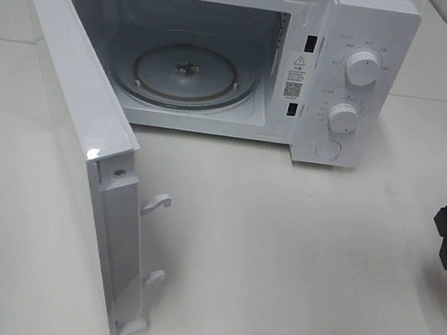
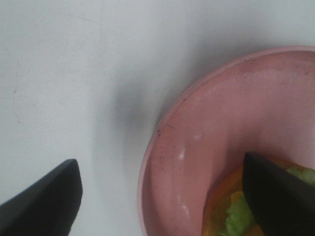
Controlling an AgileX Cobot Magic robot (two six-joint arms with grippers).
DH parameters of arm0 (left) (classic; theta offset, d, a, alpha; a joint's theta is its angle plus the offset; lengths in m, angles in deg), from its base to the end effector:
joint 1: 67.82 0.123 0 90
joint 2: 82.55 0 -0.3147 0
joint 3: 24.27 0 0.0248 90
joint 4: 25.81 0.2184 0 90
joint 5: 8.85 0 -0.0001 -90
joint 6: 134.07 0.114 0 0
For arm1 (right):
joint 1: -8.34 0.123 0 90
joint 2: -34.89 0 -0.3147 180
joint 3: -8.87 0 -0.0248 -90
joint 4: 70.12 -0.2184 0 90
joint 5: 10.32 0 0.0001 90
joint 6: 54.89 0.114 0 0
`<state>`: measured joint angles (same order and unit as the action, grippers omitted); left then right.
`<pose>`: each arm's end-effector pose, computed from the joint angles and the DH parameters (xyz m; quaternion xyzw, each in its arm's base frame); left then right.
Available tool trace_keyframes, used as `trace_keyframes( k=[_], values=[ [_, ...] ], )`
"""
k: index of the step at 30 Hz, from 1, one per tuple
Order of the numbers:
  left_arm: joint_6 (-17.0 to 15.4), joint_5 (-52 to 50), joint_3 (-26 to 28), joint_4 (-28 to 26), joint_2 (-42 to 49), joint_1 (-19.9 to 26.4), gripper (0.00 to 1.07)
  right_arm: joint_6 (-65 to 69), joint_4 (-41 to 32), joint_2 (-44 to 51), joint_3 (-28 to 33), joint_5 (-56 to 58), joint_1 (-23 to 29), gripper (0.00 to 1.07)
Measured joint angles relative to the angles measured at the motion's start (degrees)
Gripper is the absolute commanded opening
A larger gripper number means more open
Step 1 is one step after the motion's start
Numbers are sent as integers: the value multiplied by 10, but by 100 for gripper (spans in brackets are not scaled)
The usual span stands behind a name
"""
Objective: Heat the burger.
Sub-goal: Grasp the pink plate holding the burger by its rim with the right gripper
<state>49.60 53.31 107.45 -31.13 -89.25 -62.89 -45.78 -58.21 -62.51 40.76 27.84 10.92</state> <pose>-0.0458 -0.0133 0.2536 -0.0065 0.8523 -0.0071 0.5229 0.2513 -0.0032 0.2058 -0.0177 0.9913 -0.0612 0.1155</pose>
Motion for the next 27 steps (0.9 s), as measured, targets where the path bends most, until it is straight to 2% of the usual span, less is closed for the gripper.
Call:
trace_keyframes(
  k=[21, 27],
  values=[
    [0, 0, 0, 0, 0, 0, 98, 9, -2, -133, 3, -42, 0, 76],
    [0, 0, 0, 0, 0, 0, 98, 11, -3, -141, 3, -46, 0, 76]
  ],
)
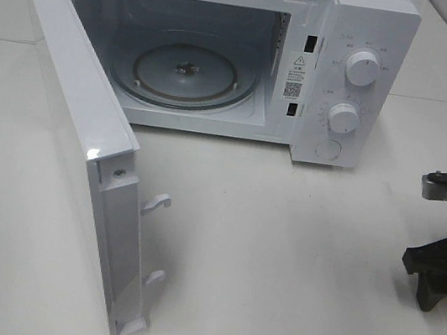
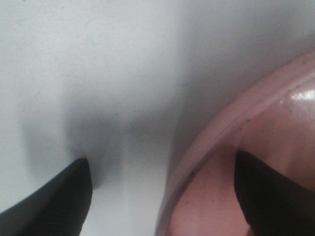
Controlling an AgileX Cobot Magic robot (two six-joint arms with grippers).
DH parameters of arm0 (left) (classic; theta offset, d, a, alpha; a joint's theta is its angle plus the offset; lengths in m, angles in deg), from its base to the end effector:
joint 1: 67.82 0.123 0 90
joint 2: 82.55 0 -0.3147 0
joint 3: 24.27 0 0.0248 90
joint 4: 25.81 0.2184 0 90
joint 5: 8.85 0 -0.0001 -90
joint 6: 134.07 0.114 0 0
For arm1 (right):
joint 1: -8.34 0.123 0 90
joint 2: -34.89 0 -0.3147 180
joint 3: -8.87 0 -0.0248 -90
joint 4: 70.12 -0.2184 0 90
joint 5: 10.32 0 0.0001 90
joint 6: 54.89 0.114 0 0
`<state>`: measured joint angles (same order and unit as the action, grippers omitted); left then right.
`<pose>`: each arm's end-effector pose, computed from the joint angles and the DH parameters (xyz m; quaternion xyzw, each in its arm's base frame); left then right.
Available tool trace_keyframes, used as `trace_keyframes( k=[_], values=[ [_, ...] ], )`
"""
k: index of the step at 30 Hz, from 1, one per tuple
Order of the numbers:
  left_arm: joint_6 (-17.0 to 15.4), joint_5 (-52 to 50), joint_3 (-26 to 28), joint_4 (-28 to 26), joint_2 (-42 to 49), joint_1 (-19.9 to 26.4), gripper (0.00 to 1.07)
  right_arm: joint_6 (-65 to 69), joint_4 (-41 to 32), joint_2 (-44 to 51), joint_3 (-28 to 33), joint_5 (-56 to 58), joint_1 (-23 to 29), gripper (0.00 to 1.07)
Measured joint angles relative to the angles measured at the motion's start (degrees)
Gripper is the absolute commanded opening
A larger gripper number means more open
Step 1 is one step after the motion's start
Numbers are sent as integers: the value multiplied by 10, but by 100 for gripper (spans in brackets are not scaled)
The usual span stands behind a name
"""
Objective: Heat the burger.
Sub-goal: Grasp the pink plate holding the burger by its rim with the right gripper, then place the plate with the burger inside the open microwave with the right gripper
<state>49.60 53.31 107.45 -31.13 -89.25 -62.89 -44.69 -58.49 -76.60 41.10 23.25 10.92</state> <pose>-0.0458 -0.0133 0.2536 -0.0065 0.8523 -0.0071 0.5229 0.2711 -0.0005 0.1413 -0.0168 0.9979 -0.0550 0.0298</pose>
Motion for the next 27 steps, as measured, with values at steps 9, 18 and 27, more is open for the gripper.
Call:
trace_keyframes(
  k=[9, 18, 27],
  values=[
    [0, 0, 0, 0, 0, 0, 98, 9, 1, -1, 0, 0, 0, 51],
    [0, 0, 0, 0, 0, 0, 98, 18, 12, 3, -1, 9, -1, 0],
    [0, 0, 0, 0, 0, 0, 98, 20, 18, 5, -1, 10, -1, 0]
  ],
)
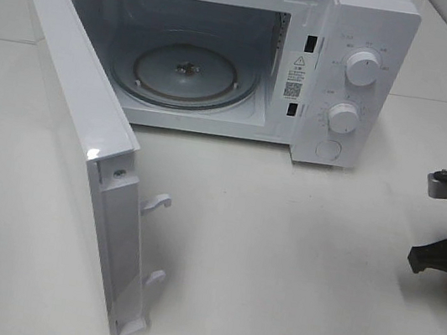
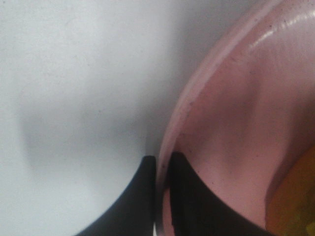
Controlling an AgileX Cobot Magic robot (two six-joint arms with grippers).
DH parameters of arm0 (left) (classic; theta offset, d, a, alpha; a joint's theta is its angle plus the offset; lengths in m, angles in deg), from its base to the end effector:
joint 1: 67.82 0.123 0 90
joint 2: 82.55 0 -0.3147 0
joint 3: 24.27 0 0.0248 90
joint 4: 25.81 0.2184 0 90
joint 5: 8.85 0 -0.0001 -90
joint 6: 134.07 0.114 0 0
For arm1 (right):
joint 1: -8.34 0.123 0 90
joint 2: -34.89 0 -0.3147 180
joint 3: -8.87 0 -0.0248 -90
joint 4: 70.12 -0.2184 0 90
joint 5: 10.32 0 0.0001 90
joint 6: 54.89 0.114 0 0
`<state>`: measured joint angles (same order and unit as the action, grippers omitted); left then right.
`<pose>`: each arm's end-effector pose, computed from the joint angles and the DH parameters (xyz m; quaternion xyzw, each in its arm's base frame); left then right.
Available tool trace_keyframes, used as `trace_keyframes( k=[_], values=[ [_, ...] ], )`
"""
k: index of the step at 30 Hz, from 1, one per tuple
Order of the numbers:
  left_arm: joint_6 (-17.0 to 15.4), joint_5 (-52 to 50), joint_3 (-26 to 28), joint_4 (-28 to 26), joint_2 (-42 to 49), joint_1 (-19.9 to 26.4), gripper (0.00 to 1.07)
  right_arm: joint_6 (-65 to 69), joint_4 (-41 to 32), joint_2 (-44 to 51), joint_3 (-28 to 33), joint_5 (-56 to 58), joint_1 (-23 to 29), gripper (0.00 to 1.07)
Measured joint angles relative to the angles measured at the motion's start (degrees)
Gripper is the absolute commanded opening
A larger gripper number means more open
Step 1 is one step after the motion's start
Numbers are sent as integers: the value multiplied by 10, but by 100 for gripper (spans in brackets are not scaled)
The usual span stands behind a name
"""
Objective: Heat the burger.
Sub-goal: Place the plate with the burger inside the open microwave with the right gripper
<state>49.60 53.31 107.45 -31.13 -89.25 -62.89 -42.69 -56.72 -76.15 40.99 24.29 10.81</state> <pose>-0.0458 -0.0133 0.2536 -0.0065 0.8523 -0.0071 0.5229 0.2699 -0.0034 0.1439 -0.0102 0.9974 -0.0651 0.0279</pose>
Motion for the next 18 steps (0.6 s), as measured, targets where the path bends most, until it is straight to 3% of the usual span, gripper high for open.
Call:
trace_keyframes(
  k=[18],
  values=[
    [0, 0, 0, 0, 0, 0, 98, 33, 33, 40, -1, 36, 0, 0]
  ],
)
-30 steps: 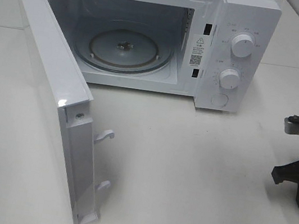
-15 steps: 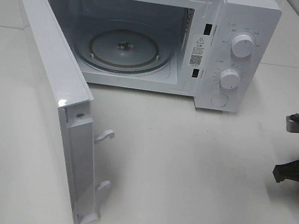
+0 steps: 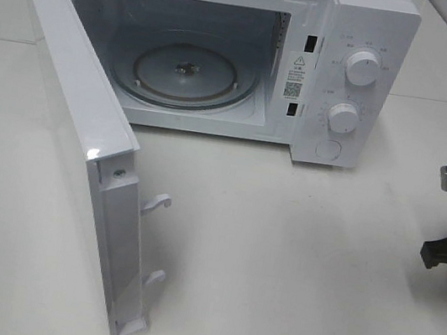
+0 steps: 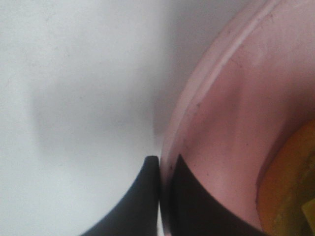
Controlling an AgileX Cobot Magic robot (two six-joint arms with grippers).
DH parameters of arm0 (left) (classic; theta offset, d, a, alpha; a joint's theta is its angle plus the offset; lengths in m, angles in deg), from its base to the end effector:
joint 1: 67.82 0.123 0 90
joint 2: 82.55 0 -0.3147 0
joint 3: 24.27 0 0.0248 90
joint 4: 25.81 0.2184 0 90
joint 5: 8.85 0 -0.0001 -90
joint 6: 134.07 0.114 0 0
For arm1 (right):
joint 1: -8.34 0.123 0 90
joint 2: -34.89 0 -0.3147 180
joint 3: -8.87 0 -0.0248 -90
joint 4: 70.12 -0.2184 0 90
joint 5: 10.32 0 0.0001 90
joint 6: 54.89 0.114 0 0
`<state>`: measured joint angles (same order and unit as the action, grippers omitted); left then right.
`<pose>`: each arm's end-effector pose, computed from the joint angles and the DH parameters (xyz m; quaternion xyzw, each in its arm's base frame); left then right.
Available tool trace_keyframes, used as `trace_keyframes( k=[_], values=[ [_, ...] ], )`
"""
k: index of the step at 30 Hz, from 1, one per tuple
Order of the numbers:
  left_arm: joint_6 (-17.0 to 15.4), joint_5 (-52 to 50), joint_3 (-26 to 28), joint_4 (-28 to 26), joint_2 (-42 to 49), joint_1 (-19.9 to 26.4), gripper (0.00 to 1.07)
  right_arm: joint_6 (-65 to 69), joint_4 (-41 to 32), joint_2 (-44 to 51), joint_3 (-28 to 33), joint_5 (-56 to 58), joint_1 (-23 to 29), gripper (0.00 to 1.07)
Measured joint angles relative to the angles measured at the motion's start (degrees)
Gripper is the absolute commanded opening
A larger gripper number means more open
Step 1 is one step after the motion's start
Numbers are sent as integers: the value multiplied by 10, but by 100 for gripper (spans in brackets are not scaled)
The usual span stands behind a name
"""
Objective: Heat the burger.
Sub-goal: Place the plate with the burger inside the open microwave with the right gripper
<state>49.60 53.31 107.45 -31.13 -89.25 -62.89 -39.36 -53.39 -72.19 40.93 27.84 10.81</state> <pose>-0.0458 -0.0133 0.2536 -0.0065 0.8523 -0.0071 0.5229 0.2622 -0.0090 0.1629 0.0010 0.9954 -0.0878 0.0375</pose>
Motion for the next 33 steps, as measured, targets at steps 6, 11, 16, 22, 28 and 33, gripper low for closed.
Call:
trace_keyframes(
  k=[6, 11, 16, 22, 28, 33],
  values=[
    [0, 0, 0, 0, 0, 0, 98, 12, 10, 13, 0, 9, 7, 0],
    [0, 0, 0, 0, 0, 0, 98, 27, 22, 22, 3, 23, 30, 0],
    [0, 0, 0, 0, 0, 0, 98, 57, 49, 23, 5, 40, 62, 0],
    [0, 0, 0, 0, 0, 0, 98, 73, 72, 23, 5, 61, 85, 0],
    [0, 0, 0, 0, 0, 0, 98, 76, 84, 28, 5, 85, 116, 0],
    [0, 0, 0, 0, 0, 0, 98, 76, 87, 40, 5, 114, 142, 0]
  ],
)
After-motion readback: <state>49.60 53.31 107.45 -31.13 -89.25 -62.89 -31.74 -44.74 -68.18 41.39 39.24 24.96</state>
